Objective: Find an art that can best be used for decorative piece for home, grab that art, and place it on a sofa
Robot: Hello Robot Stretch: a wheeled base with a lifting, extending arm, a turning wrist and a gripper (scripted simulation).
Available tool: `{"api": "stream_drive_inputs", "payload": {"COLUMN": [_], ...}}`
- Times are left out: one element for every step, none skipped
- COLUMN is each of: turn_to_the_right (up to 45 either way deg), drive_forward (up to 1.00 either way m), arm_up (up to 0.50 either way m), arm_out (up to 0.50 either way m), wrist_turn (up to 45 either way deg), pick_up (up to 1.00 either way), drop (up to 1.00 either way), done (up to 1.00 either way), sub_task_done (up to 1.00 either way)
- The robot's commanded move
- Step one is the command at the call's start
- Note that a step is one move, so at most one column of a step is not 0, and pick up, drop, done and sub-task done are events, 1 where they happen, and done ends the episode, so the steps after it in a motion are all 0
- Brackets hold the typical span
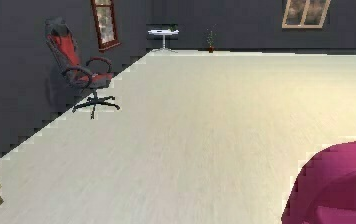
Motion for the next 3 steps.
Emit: {"api": "stream_drive_inputs", "payload": {"turn_to_the_right": [0.0,0.0,0.0], "drive_forward": [0.0,0.0,0.0], "arm_up": [0.1,0.0,0.0], "arm_out": [0.0,-0.08,0.0], "wrist_turn": [0.0,0.0,0.0], "pick_up": [0.0,0.0,0.0], "drop": [0.0,0.0,0.0], "done": [0.0,0.0,1.0], "sub_task_done": [0.0,0.0,0.0]}}
